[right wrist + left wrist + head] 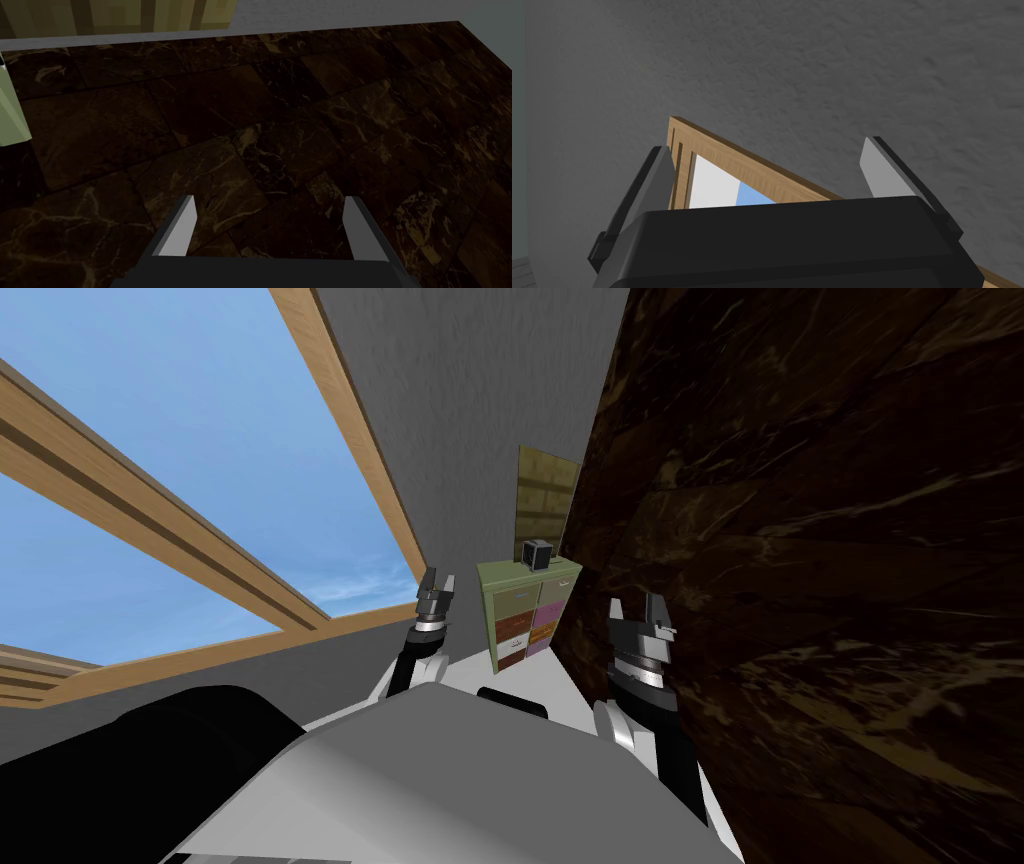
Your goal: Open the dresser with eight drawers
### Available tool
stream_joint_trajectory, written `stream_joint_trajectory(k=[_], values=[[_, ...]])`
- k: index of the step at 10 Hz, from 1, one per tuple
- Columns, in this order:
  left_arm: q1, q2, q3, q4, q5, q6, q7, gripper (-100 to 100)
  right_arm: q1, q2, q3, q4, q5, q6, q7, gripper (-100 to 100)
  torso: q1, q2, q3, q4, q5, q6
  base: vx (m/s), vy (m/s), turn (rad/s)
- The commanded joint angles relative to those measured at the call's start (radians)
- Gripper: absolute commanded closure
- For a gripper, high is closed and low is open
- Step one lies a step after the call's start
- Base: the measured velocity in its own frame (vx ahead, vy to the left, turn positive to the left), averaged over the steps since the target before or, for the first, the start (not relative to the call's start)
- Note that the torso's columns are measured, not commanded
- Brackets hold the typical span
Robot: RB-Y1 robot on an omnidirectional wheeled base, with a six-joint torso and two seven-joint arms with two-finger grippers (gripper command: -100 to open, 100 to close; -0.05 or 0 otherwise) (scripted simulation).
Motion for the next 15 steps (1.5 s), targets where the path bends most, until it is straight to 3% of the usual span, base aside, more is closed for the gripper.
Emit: stream_joint_trajectory(k=[1,9,10,12,14,15], values=[[0.000,0.000,0.000,0.000,0.000,0.000,0.000,0,0.000,0.000,0.000,0.000,0.000,0.000,0.000,0,0.000,0.040,-0.082,0.041,0.000,0.000,0.000,0.000,0.000],[0.000,0.000,0.000,0.000,0.000,0.000,0.000,0,0.000,0.000,0.000,0.000,0.000,0.000,0.000,0,0.000,0.618,-1.234,0.617,0.000,0.000,0.000,0.000,0.000],[0.000,0.000,0.000,0.000,0.000,0.000,0.000,0,-0.006,-0.040,0.004,0.027,0.047,0.027,-0.001,-100,0.000,0.691,-1.382,0.691,0.000,0.000,-0.020,0.019,0.058],[0.000,0.000,0.000,0.000,0.000,0.000,0.000,0,-0.009,-0.057,0.006,0.045,0.078,0.045,-0.002,-100,0.002,0.736,-1.469,0.734,0.000,0.000,-0.040,0.032,0.045],[0.000,0.000,0.000,0.000,0.000,0.000,0.000,0,-0.018,-0.087,0.013,0.091,0.142,0.093,-0.004,-100,0.000,0.738,-1.476,0.738,0.000,0.000,-0.047,0.032,0.058],[0.000,0.000,0.000,0.000,0.000,0.000,0.000,0,-0.018,-0.087,0.013,0.091,0.162,0.093,-0.004,-100,0.000,0.738,-1.476,0.738,0.000,0.000,-0.037,0.032,0.026]])
